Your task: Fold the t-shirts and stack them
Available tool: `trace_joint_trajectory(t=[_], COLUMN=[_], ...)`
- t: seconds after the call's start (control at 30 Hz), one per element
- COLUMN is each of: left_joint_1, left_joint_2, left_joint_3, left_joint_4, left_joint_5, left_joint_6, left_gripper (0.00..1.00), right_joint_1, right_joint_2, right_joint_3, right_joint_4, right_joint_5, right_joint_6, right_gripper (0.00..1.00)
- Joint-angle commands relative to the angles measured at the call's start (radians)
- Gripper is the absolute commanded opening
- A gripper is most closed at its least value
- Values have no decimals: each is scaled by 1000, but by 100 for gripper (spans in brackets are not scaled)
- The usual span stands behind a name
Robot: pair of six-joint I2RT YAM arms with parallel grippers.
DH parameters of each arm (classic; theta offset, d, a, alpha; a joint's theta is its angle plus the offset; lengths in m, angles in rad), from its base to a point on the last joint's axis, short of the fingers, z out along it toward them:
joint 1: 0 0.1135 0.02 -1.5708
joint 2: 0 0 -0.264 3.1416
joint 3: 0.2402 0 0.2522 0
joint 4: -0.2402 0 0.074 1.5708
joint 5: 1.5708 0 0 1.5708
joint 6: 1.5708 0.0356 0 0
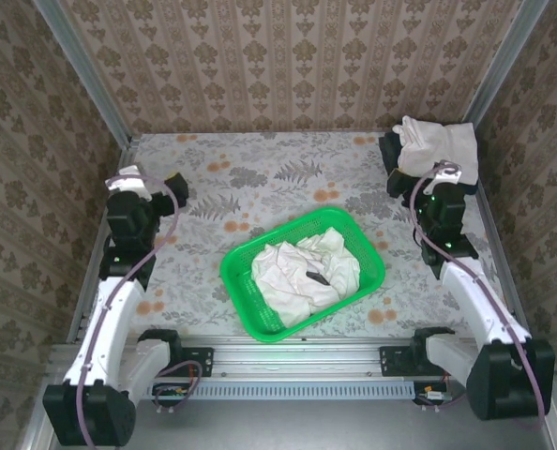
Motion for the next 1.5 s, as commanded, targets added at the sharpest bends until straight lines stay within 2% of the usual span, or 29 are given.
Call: trace_joint_trajectory(t=[0.0, 0.07, 0.17, 0.23, 0.4, 0.47, 0.63, 0.73, 0.8, 0.97, 1.1, 1.23, 1.33, 1.47], left_joint_1=[-118, -271, -438, -500, -619, -639, -639, -627, -605, -517, -387, -279, -229, -235], left_joint_2=[95, 221, 453, 578, 788, 873, 984, 1021, 1025, 983, 981, 995, 1015, 1066], left_joint_3=[58, 164, 328, 412, 524, 595, 682, 714, 720, 700, 721, 718, 725, 779], left_joint_4=[-241, -347, -441, -470, -497, -548, -589, -600, -601, -598, -638, -617, -583, -636], left_joint_5=[236, 115, 12, -47, -24, -41, -46, -119, -174, -252, -320, -346, -341, -389], left_joint_6=[43, 157, 288, 336, 517, 553, 571, 560, 537, 512, 480, 494, 493, 445], left_gripper=[100, 100, 100, 100, 96, 90, 74, 44, 32, 23, 15, 14, 19, 40], right_joint_1=[10, 90, 182, 183, 179, 178, 172, 169, 167, 163, 161, 153, 149, 147], right_joint_2=[-68, -120, -168, -196, -261, -282, -304, -308, -307, -306, -293, -268, -249, -240], right_joint_3=[-108, -99, -88, -102, -131, -133, -140, -153, -164, -183, -205, -222, -220, -231], right_joint_4=[-96, -219, -355, -388, -449, -464, -480, -470, -460, -434, -401, -373, -363, -341], right_joint_5=[-246, -153, -23, -21, 1, 17, 18, 25, 28, 36, 46, 59, 60, 56], right_joint_6=[188, 174, 128, 127, 108, 98, 85, 81, 78, 78, 83, 89, 87, 91], right_gripper=[100, 100, 100, 100, 100, 100, 100, 100, 100, 100, 100, 100, 100, 100])
